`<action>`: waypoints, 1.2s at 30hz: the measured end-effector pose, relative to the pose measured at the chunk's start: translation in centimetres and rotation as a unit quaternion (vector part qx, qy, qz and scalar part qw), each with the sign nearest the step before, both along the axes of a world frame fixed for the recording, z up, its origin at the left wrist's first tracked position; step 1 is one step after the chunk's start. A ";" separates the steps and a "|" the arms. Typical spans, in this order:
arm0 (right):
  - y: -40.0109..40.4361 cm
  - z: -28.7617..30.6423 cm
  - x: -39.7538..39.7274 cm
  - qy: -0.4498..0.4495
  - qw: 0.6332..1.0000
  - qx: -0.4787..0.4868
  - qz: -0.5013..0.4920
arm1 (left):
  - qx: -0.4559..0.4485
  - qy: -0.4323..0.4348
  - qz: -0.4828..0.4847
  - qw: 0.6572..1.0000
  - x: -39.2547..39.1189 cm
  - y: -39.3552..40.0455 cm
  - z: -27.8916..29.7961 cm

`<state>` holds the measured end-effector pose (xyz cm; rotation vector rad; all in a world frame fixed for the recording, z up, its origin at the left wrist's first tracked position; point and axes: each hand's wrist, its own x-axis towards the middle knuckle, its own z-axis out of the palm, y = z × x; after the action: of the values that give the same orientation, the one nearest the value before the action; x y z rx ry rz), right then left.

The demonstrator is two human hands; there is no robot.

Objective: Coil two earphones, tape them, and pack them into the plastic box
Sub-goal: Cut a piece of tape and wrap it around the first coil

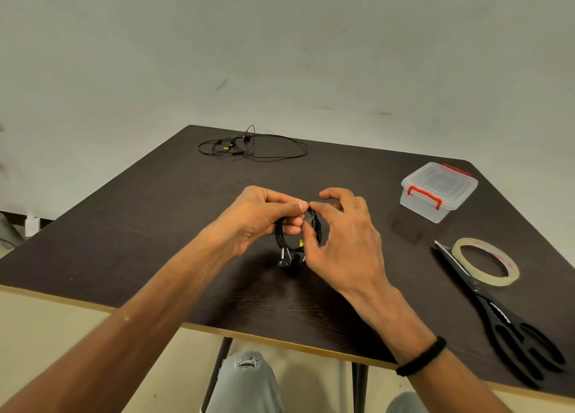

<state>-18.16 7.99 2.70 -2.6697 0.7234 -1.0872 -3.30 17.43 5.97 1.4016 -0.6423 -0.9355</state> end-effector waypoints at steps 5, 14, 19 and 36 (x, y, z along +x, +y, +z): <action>-0.6 0.2 -1.1 0.032 0.998 0.039 0.023 | 0.010 -0.008 -0.012 1.000 -0.6 0.1 -0.2; -0.7 0.4 -3.3 -0.099 0.972 0.198 0.078 | -0.005 -0.032 -0.001 0.999 -1.5 -0.2 0.0; -1.1 1.5 -4.2 -0.174 0.975 0.124 0.055 | -0.020 -0.042 -0.007 0.999 -2.1 -0.4 0.7; -0.8 2.4 -5.3 -0.170 0.976 0.082 0.111 | -0.015 -0.013 -0.035 0.999 -3.3 0.0 1.0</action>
<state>-23.42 7.21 5.11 -2.2783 0.4198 -1.3103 -6.61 17.38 6.95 1.3735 -0.7258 -0.9593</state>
